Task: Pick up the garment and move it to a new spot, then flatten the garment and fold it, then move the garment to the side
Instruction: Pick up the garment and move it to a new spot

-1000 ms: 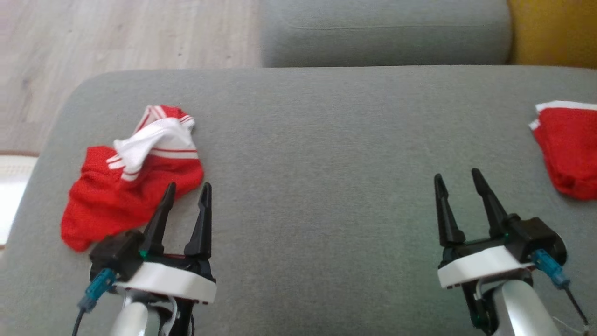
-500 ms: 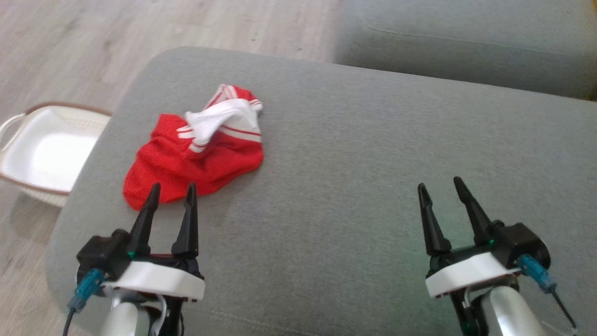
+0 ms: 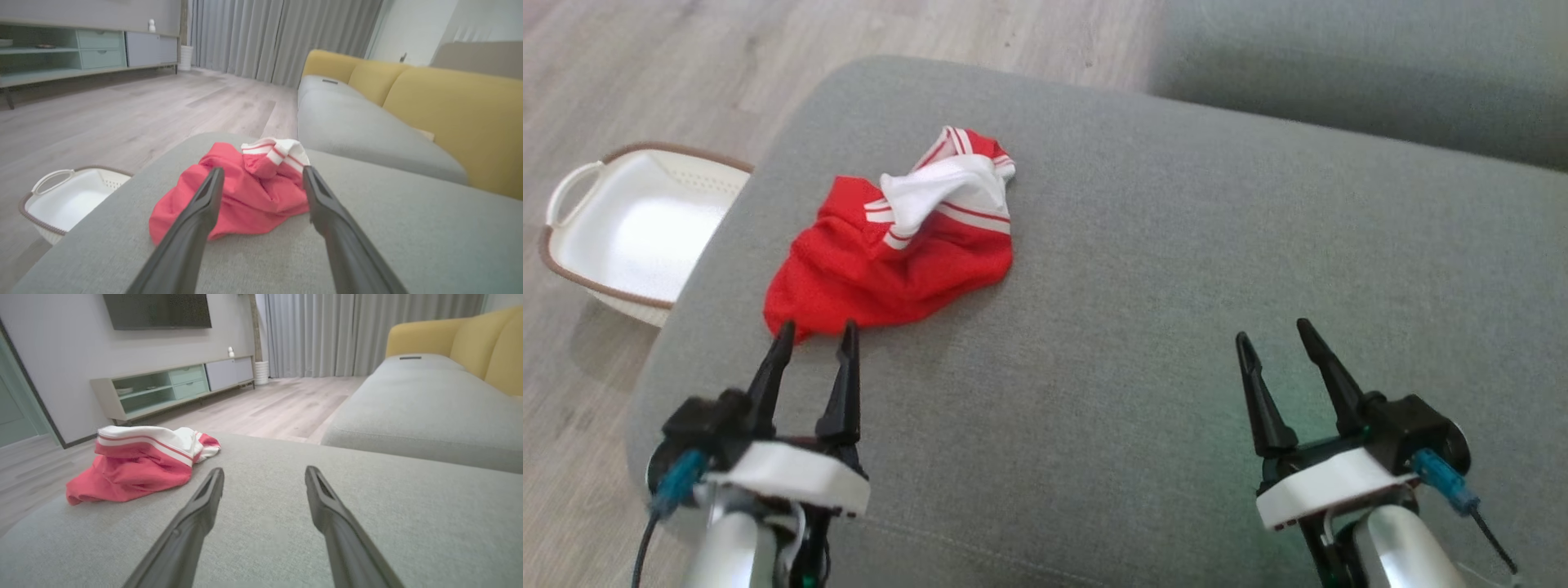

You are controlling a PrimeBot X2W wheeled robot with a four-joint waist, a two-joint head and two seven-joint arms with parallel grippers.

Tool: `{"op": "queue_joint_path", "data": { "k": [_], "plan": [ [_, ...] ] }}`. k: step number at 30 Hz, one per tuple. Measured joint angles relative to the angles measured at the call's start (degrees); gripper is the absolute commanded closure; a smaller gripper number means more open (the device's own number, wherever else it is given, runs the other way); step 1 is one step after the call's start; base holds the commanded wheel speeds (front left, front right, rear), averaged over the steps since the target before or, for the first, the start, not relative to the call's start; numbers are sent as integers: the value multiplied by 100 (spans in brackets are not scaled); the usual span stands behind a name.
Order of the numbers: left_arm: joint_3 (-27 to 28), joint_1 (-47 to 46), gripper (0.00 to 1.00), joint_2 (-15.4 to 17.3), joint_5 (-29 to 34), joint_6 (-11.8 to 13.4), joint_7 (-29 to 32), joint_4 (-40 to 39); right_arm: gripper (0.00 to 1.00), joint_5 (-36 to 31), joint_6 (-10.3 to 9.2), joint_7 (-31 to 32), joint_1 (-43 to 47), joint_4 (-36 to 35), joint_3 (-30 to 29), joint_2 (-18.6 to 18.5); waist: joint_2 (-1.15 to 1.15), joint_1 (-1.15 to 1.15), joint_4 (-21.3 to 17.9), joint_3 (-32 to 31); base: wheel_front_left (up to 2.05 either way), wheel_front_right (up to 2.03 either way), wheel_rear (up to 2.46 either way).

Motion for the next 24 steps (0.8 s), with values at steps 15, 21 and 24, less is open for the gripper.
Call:
{"op": "queue_joint_path", "data": {
  "k": [15, 21, 24],
  "plan": [
    [-1622, -2644, 0, 1159, -433, -65, 605, 2447, 0, -416, 0, 0, -510, -121, -286, -3, 0, 2, -560, 1000, 0, 0, 0],
    [-2205, -3333, 0, 1427, -894, -66, 989, 3154, 0, -446, 0, 0, -735, -191, -279, -4, 0, 2, -827, 1359, 0, 0, 0],
    [-2462, -3616, 93, 1577, -935, -66, 1014, 3484, 0, -454, 0, 0, -820, -212, -287, -5, 0, 2, -944, 1489, 0, 0, 0]
  ]
}}
